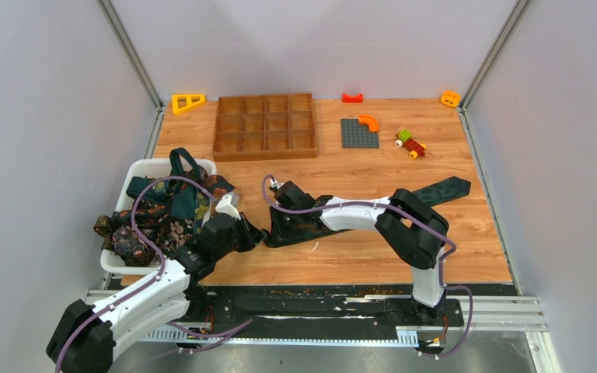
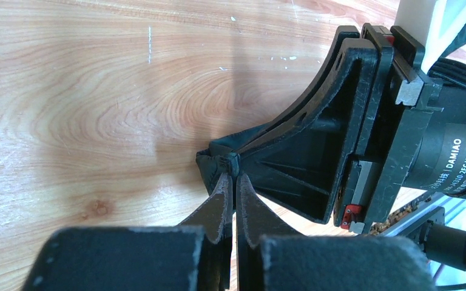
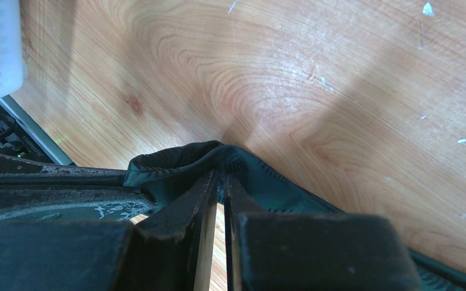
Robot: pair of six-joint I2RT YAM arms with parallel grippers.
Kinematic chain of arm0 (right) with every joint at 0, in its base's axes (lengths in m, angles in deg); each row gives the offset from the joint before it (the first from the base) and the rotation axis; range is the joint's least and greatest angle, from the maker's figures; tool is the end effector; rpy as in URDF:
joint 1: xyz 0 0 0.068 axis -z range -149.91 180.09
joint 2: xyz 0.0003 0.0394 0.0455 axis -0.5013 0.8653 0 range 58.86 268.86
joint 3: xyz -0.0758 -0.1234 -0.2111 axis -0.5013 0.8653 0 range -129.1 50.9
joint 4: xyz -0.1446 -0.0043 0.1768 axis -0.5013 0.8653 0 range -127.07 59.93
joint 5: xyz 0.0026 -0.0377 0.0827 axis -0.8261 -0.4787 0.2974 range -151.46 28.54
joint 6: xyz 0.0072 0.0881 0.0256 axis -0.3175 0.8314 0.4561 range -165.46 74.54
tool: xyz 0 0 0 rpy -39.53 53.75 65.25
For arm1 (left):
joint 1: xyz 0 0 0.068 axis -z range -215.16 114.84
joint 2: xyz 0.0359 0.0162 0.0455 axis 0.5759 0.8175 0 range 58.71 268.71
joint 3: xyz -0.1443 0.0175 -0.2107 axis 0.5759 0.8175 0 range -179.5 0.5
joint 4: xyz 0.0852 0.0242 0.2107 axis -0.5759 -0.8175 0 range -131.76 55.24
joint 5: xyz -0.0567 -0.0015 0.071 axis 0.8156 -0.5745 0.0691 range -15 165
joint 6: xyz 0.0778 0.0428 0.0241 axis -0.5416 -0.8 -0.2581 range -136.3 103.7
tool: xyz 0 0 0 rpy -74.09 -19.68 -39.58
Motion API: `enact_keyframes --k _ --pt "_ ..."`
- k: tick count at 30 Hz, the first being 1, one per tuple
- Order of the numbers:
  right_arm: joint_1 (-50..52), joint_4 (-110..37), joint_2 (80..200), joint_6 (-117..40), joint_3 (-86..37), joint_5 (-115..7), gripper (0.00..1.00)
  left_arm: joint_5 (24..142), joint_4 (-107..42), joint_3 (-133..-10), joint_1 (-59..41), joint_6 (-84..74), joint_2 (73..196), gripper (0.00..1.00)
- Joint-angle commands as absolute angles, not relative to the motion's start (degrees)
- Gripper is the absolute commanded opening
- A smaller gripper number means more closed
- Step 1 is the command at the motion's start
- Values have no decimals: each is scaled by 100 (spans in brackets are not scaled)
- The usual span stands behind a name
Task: Roll the ties
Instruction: Roll the tie at the center of the board.
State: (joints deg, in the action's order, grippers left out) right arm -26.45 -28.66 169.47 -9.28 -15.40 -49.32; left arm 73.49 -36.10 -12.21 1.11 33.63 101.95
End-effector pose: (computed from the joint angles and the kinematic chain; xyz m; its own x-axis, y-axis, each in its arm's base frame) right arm 0.2018 0.3369 0.1178 -0.8771 -0.2802 -0.3901 -0.4559 0.7411 0.4929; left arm 0.1499 -0.1072 0.1449 -0.7128 -0.4257 -0.5574 0.0433 0.7665 -0.6408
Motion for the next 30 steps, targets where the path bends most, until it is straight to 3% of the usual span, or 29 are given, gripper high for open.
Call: enact_keyframes --k 1,30 --pt "-2712 -2994 17067 -842 -1720 -4854 11 7325 -3589 -1519 87 3240 10232 0" --pt "-2758 -3373 17071 -728 -1647 -4588 10 7459 -3893 -1896 89 2930 10435 0"
